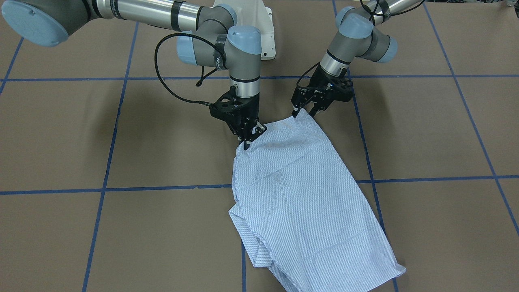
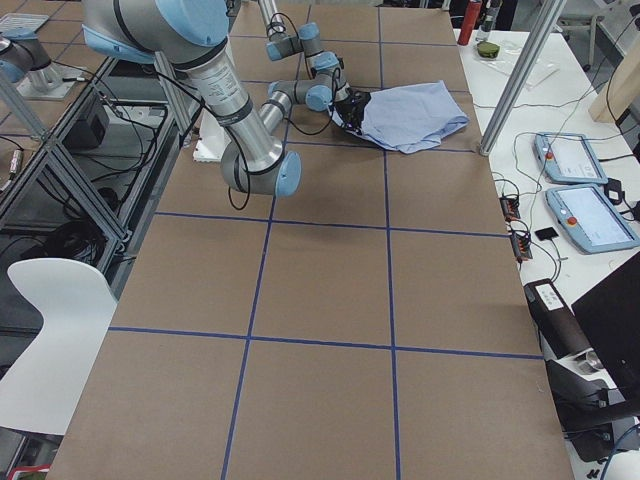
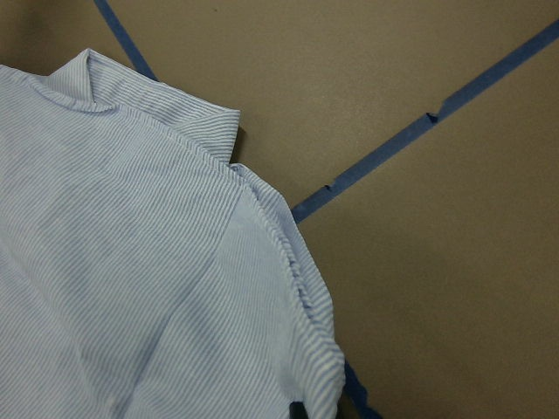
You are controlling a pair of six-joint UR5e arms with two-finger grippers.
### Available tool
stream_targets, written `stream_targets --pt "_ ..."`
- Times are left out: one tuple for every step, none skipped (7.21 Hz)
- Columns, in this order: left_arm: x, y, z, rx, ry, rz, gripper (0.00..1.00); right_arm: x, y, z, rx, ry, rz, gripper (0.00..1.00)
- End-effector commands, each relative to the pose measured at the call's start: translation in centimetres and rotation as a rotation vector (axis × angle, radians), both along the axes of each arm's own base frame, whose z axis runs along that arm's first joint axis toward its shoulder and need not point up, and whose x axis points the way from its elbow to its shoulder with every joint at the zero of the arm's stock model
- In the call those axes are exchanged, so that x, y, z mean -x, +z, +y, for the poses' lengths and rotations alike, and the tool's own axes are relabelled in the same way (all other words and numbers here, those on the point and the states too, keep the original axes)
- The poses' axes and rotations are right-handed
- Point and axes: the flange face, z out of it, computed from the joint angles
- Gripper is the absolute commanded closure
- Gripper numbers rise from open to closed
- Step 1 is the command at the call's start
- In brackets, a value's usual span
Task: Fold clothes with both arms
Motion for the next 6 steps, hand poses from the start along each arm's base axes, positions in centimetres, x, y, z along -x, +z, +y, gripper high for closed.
stream_targets --pt "0.3 -0.1 0.1 0.002 -0.003 0.005 0.88 -0.1 0.0 -0.1 -0.001 0.001 0.001 1.0" --pt "0.4 -0.3 0.2 0.001 -0.003 0.008 0.99 -0.1 0.0 -0.1 -0.002 0.001 -0.001 1.0" --pt "0.7 -0.1 0.3 0.001 -0.004 0.005 1.0 -0.2 0.0 -0.2 -0.002 0.0 -0.001 1.0" --pt "1.6 -0.4 0.6 -0.003 -0.002 0.013 1.0 -0.5 0.1 -0.3 -0.003 0.002 0.0 1.0" --pt "3.1 -2.5 1.3 -0.017 0.004 0.055 1.0 -2.6 1.2 0.6 -0.012 -0.002 -0.015 1.0" --pt "4.2 -5.0 2.1 -0.022 0.035 0.1 1.0 -7.0 2.8 2.5 -0.024 -0.003 -0.046 1.0"
